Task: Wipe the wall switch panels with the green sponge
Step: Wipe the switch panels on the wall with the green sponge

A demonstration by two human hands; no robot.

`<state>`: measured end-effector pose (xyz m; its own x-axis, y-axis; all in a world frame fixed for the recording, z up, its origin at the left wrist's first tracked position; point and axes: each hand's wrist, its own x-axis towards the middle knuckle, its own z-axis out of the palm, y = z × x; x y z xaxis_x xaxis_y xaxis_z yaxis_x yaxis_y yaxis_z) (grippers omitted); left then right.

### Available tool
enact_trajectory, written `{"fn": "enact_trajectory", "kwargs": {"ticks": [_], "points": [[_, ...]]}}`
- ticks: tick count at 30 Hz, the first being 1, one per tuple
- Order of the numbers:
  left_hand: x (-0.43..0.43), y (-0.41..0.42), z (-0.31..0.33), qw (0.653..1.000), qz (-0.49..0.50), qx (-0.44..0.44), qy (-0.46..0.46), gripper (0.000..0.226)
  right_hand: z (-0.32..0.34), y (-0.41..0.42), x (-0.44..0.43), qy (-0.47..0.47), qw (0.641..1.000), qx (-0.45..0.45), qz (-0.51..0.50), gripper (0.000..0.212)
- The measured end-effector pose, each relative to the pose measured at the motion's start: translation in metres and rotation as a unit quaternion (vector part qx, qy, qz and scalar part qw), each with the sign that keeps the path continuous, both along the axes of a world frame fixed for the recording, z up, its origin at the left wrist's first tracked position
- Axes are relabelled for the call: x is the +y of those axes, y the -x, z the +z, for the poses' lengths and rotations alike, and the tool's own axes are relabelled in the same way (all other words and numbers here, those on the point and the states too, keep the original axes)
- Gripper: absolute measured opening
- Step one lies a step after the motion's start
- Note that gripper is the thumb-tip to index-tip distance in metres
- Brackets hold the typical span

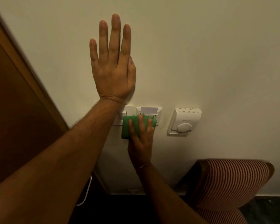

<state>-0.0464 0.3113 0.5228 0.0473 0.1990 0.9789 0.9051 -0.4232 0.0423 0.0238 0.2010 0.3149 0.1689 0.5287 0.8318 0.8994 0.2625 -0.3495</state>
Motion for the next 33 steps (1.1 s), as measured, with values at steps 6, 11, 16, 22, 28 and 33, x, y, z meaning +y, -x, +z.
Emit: {"fn": "enact_trajectory", "kwargs": {"ticks": [6,11,16,22,28,33], "points": [[-0.005,0.001,0.001,1.000,0.004,-0.008,0.010,0.064,0.003,-0.035,-0.007,-0.007,0.997,-0.067,0.022,0.058],[-0.001,0.002,0.001,1.000,0.013,-0.001,-0.008,0.064,0.003,-0.044,-0.015,-0.025,0.999,0.042,0.000,0.048],[0.003,0.000,-0.002,1.000,0.005,-0.012,-0.017,0.071,0.018,-0.001,0.006,-0.056,0.996,0.013,0.066,0.062],[0.006,0.002,-0.003,1.000,-0.002,-0.011,-0.012,0.075,0.010,-0.030,-0.007,-0.032,0.998,-0.014,0.056,0.057],[0.009,0.001,-0.004,0.999,-0.022,0.002,-0.034,0.070,0.011,-0.040,-0.018,-0.028,0.991,0.127,0.014,0.075],[0.005,-0.001,-0.004,1.000,-0.001,-0.010,-0.017,0.067,0.020,0.007,0.000,-0.061,0.993,0.082,0.055,0.062]]}}
